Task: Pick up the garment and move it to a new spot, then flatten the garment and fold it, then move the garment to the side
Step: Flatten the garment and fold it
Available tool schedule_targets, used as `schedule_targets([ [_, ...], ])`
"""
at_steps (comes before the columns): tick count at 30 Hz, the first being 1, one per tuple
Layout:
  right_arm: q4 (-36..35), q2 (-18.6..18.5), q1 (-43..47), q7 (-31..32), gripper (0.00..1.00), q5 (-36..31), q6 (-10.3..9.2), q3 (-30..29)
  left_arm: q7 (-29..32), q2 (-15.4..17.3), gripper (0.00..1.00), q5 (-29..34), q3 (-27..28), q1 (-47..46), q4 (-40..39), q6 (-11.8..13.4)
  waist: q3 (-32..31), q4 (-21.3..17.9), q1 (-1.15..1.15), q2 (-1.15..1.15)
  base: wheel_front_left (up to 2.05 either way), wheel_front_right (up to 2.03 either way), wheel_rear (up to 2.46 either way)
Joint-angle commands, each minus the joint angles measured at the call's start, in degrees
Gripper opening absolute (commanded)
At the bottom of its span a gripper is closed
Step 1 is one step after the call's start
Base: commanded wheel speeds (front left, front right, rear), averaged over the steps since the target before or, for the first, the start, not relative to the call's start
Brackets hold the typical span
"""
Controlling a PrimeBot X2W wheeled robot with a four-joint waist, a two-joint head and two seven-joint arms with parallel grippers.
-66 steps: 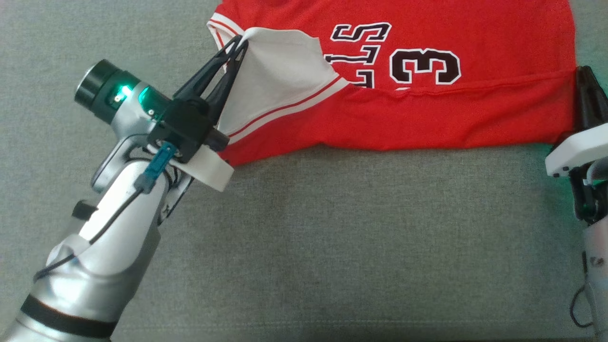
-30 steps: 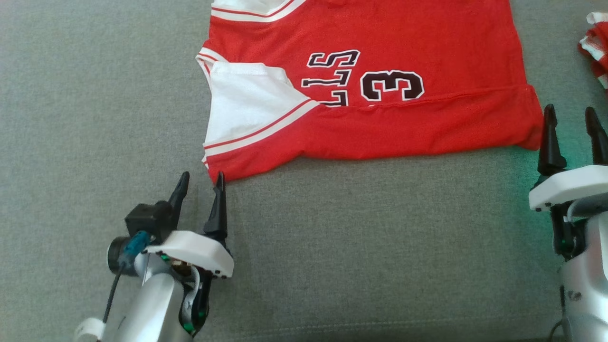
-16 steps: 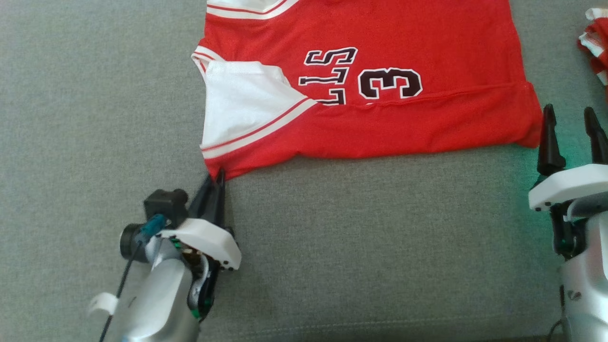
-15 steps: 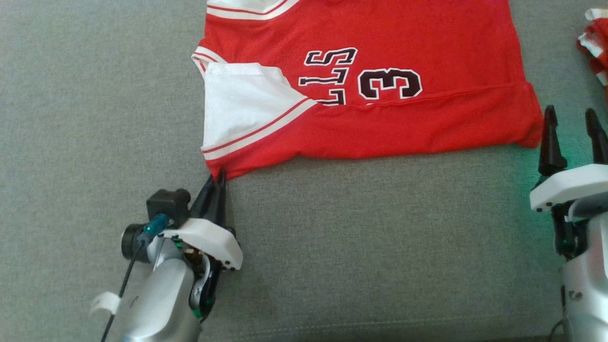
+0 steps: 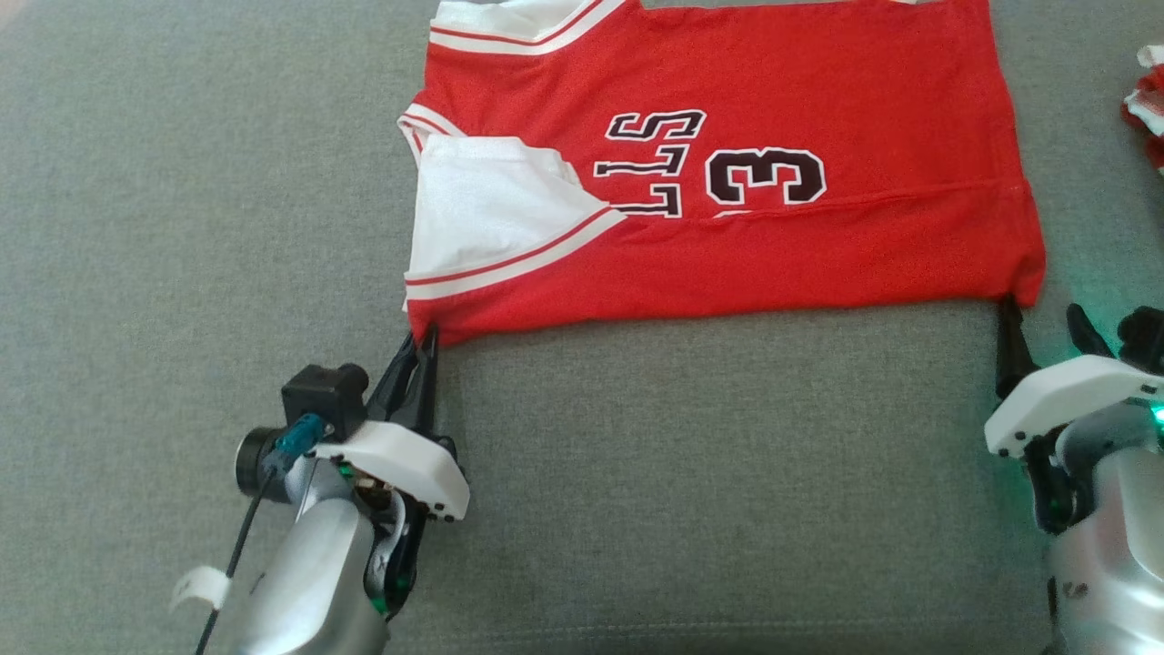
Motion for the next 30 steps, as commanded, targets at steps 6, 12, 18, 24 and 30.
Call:
schedule_targets([
  [6, 2.05, -0.67, -3.18, 1.15, 0.47, -0.36, 0.39, 1.25, -0.30, 0.90, 0.00, 1.71, 1.96, -0.54, -2.34, -0.19, -0.07, 0.93, 0.00, 0.00, 0.00, 0.00, 0.00],
  [12, 4.58, -2.06, -3.21, 1.46, 0.00, 0.78, 0.39, 2.53, -0.30, 1.25, 0.00, 2.41, 2.09, 0.25, -2.22, -0.69, -1.56, 1.85, 0.00, 0.00, 0.00, 0.00, 0.00],
  [18, 3.35, -4.02, -0.37, 0.15, 0.00, 2.13, 0.39, 3.15, -0.30, 1.79, 0.00, 2.73, 2.05, 2.47, -3.49, -1.24, -4.08, 2.57, 0.00, 0.00, 0.00, 0.00, 0.00],
  [24, -2.23, -5.84, 5.74, 1.31, 0.00, 3.79, 0.39, 3.40, -0.04, 2.77, 0.00, 2.51, 1.16, 7.08, -6.11, -1.65, -6.35, 2.70, 0.00, 0.00, 0.00, 0.00, 0.00],
  [30, -9.69, -5.52, 13.96, 4.40, 0.00, 4.90, 0.39, 1.66, 1.28, 3.46, 0.00, 2.54, -0.15, 12.87, -9.45, -0.86, -7.68, 2.99, 0.00, 0.00, 0.00, 0.00, 0.00],
])
